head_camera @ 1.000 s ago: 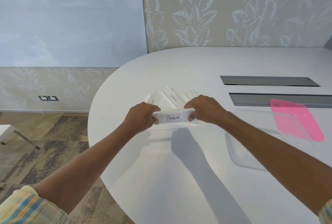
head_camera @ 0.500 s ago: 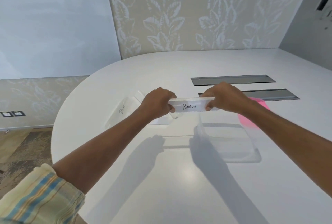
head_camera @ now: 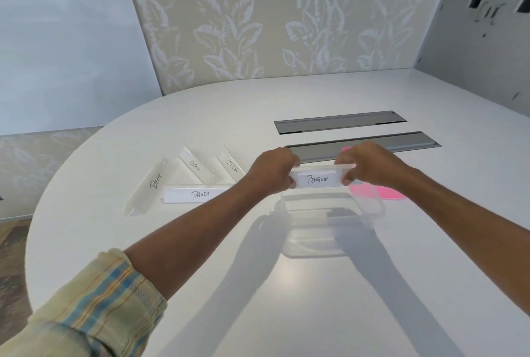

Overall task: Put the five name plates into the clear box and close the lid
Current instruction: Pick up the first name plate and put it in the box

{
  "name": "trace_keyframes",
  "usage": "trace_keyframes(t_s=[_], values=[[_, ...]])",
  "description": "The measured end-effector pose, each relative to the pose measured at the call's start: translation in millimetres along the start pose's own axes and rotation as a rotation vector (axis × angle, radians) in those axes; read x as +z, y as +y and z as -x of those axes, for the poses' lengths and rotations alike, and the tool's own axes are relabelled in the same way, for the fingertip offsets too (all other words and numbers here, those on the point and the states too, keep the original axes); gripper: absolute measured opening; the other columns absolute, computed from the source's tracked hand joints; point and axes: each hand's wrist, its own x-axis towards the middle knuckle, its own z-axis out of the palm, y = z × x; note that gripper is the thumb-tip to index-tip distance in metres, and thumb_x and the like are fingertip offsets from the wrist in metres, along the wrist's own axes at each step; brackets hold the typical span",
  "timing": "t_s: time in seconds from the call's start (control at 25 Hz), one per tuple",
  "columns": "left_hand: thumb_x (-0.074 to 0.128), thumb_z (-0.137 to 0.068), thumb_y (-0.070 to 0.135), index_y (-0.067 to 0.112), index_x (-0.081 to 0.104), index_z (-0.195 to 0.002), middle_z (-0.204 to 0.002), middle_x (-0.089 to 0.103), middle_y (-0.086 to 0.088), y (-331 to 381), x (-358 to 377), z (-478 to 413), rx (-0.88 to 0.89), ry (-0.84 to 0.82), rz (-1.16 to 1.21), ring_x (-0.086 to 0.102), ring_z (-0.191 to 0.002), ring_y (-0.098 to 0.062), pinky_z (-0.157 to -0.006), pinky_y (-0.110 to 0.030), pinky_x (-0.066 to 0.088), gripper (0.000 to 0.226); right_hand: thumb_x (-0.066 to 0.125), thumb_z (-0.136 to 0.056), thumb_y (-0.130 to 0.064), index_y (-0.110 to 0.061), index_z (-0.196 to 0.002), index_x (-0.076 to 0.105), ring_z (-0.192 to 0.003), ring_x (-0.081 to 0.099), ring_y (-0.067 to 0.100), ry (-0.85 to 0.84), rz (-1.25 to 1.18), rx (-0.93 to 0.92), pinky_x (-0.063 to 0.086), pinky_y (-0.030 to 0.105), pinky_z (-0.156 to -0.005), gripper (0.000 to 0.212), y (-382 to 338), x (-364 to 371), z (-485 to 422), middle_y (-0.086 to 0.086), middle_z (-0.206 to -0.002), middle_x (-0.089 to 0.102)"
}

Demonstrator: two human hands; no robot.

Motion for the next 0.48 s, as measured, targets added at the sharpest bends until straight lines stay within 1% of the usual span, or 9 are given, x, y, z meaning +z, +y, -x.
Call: trace_keyframes(t_s=[0.12, 0.24, 0.4, 0.48], values=[[0.080, -0.088, 0.034, 0.019, 0.064, -0.138, -0.135, 0.066, -0.004, 8.5, 9.0, -12.0, 0.020, -0.029, -0.095, 0.063, -0.124, -0.028, -0.099, -0.037, 0.044, 0.055, 0.092, -0.067, -0.020, -0.031, -0.095, 0.078, -0.077, 0.064, 0.013, -0.017, 0.033, -0.008, 0.055, 0.034, -0.072, 0.034, 10.9, 8.2, -4.8, -0.010, -0.088, 0.072], [0.083, -0.085, 0.035, 0.017, 0.068, -0.125, -0.122, 0.070, -0.003, 15.3, 13.7, -21.9, 0.039, -0.041, -0.183, 0.067, -0.114, -0.027, -0.097, -0.037, 0.038, 0.046, 0.093, -0.067, -0.024, -0.031, -0.099, 0.077, -0.088, 0.066, 0.020, -0.029, 0.111, -0.017, 0.054, 0.033, -0.076, 0.036, 16.6, 18.8, -11.8, -0.008, -0.096, 0.069], [0.085, -0.081, 0.037, 0.018, 0.070, -0.123, -0.116, 0.073, -0.003, 20.7, 18.0, -32.3, 0.041, -0.073, -0.233, 0.070, -0.105, -0.025, -0.099, -0.040, 0.033, 0.049, 0.093, -0.068, -0.026, -0.028, -0.106, 0.076, -0.095, 0.068, 0.023, -0.061, 0.168, -0.032, 0.052, 0.032, -0.074, 0.041, 28.3, 26.7, -23.7, -0.005, -0.102, 0.072], [0.086, -0.079, 0.039, 0.019, 0.073, -0.116, -0.110, 0.075, 0.000, 24.4, 22.9, -35.0, 0.058, -0.075, -0.280, 0.071, -0.100, -0.024, -0.099, -0.041, 0.032, 0.045, 0.093, -0.069, -0.028, -0.027, -0.110, 0.076, -0.098, 0.067, 0.023, -0.077, 0.201, -0.032, 0.052, 0.031, -0.074, 0.045, 33.8, 27.9, -27.5, -0.004, -0.104, 0.074]])
